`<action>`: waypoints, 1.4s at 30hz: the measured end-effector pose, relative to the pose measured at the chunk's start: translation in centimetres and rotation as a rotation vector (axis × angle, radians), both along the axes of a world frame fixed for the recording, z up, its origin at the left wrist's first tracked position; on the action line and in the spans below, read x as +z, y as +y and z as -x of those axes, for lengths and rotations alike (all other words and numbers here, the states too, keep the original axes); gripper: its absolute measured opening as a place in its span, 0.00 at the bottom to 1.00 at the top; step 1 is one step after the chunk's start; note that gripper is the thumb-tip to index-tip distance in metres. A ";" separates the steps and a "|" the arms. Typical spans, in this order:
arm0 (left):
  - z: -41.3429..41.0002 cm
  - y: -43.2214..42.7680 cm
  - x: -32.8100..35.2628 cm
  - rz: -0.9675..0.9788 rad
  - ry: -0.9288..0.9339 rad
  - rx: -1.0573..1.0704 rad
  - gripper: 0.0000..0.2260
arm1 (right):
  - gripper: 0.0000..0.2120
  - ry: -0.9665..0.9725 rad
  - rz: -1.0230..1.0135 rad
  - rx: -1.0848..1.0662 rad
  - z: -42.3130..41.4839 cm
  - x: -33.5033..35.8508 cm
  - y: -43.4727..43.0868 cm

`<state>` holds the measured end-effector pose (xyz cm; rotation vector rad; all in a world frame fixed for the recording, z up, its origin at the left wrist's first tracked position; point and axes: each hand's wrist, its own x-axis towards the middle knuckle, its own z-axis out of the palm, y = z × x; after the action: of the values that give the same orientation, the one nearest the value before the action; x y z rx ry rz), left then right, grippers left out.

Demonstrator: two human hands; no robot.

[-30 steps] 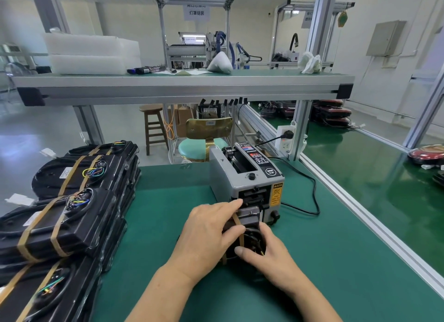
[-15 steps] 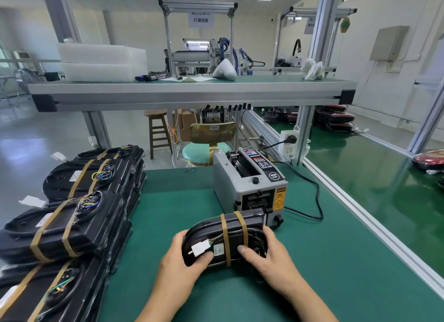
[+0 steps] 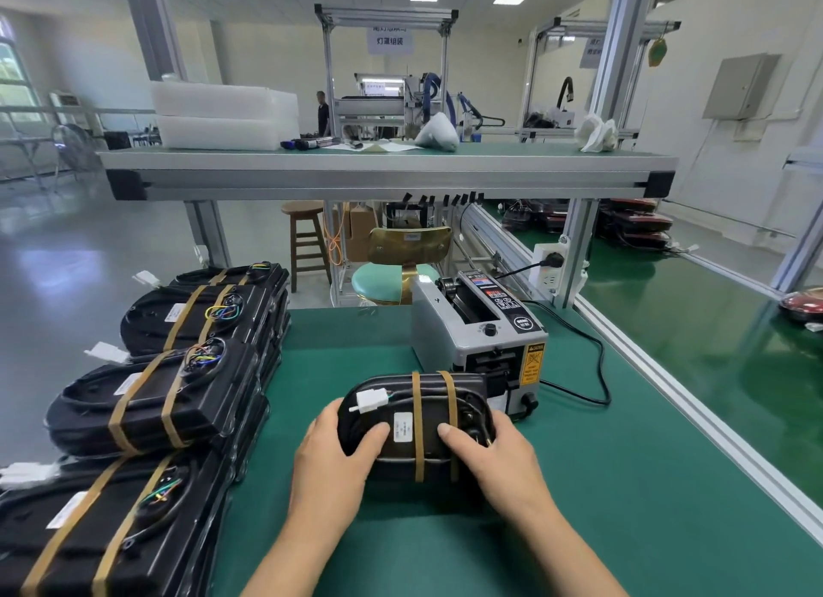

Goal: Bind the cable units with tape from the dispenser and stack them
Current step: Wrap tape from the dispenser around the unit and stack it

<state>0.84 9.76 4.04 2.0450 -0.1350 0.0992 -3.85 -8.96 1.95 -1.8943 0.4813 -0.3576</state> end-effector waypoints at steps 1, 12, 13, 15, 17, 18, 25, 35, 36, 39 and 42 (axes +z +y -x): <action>0.0 0.1 0.4 -0.016 -0.007 0.011 0.25 | 0.15 0.005 -0.008 -0.004 -0.1 0.4 0.2; 0.7 2.7 6.0 -0.027 -0.205 0.154 0.18 | 0.29 -0.081 -0.190 0.079 -0.7 5.8 3.6; 0.6 3.0 6.5 -0.020 -0.213 0.174 0.21 | 0.27 -0.091 -0.215 0.109 -0.8 6.3 4.2; 0.5 3.6 7.3 0.000 -0.230 0.215 0.25 | 0.26 -0.105 -0.243 0.176 -0.9 7.2 5.6; 0.5 4.5 8.1 0.010 -0.257 0.250 0.27 | 0.29 -0.123 -0.259 0.225 -1.2 7.8 7.1; 0.6 5.1 8.5 0.011 -0.272 0.265 0.27 | 0.30 -0.136 -0.271 0.247 -1.3 8.1 7.9; 1.0 10.0 10.3 -0.008 -0.396 0.414 0.25 | 0.53 -0.203 -0.320 0.378 -1.4 9.3 13.7; 0.6 17.2 10.0 0.101 -0.288 0.612 0.16 | 0.50 -0.177 -0.327 0.531 -0.7 10.1 20.1; 0.7 17.7 9.8 0.125 -0.278 0.618 0.15 | 0.48 -0.176 -0.323 0.534 -0.6 10.0 20.5; 1.1 18.8 9.3 0.208 -0.266 0.639 0.12 | 0.41 -0.185 -0.263 0.534 0.2 9.6 21.7; 1.7 20.2 8.8 0.264 -0.206 0.686 0.15 | 0.49 -0.190 -0.202 0.550 1.3 9.2 23.0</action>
<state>-0.82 29.93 12.81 1.7339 0.4366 0.7150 -5.16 14.07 11.14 -1.6926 -0.1327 -0.1145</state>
